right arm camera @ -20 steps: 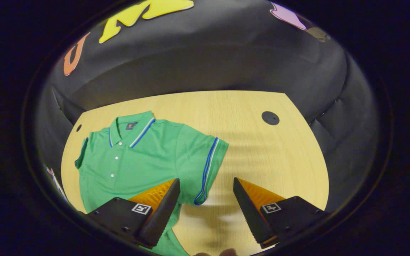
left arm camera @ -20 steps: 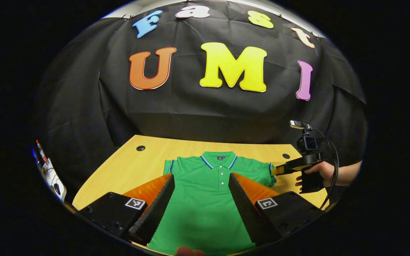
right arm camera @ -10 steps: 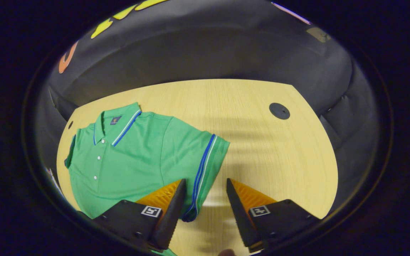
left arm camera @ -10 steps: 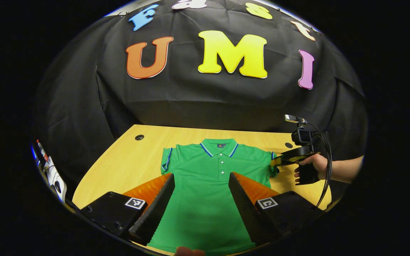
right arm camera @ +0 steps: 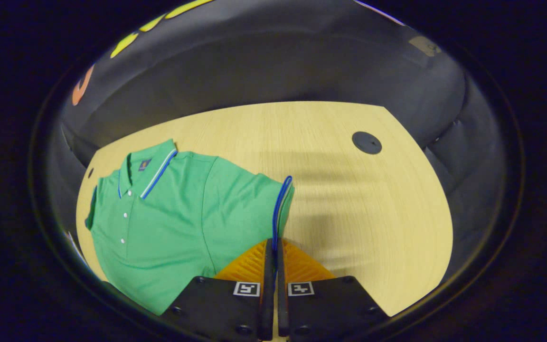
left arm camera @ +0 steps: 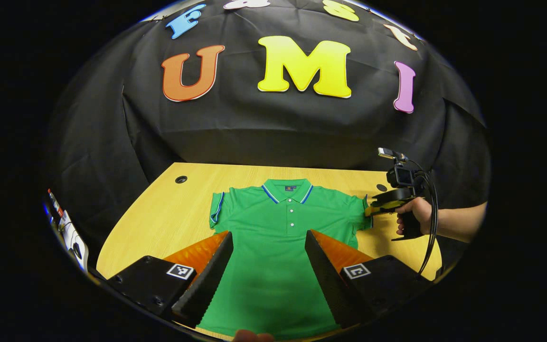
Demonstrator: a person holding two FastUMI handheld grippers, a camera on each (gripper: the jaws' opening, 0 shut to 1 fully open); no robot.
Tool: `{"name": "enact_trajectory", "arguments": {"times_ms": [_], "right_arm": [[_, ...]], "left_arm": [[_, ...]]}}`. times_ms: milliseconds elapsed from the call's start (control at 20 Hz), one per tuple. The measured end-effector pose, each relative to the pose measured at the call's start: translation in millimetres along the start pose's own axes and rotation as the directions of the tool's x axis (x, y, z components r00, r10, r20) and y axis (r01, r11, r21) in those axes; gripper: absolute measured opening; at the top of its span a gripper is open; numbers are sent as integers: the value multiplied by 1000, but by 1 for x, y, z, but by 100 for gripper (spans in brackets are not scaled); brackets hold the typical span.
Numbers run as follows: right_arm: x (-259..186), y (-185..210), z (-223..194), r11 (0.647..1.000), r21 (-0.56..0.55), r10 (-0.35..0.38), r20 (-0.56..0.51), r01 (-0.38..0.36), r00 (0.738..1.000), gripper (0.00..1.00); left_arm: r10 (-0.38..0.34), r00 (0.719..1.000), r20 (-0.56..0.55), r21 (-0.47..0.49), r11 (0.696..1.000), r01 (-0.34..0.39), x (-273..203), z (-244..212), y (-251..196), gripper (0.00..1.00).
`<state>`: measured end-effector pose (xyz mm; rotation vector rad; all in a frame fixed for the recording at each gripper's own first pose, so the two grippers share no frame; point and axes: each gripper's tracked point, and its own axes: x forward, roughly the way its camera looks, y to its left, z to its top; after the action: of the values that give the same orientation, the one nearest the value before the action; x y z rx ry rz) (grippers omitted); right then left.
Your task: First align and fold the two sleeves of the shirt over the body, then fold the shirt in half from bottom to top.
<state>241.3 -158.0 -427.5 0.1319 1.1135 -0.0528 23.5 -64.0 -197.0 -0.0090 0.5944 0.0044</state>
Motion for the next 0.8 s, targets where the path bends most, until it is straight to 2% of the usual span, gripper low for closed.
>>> {"name": "enact_trajectory", "arguments": {"times_ms": [200, 350, 550, 800], "right_arm": [[-15, 2, 15, 998, 51, 29, 45, -31, 999, 6], [-32, 15, 28, 998, 34, 48, 84, -51, 995, 6], [-54, 55, 45, 992, 79, 86, 135, -97, 987, 6], [-54, 122, 46, 991, 37, 119, 141, -126, 983, 6]], "left_arm": [[2, 1000, -7, 9, 1000, -2, 0, -2, 1, 98], [-2, 1000, -13, -5, 1000, 2, -1, -2, 2, 98], [13, 1000, -9, -39, 999, -13, -5, -3, 15, 98], [66, 998, -19, -76, 995, -67, -18, -12, 54, 98]]}}
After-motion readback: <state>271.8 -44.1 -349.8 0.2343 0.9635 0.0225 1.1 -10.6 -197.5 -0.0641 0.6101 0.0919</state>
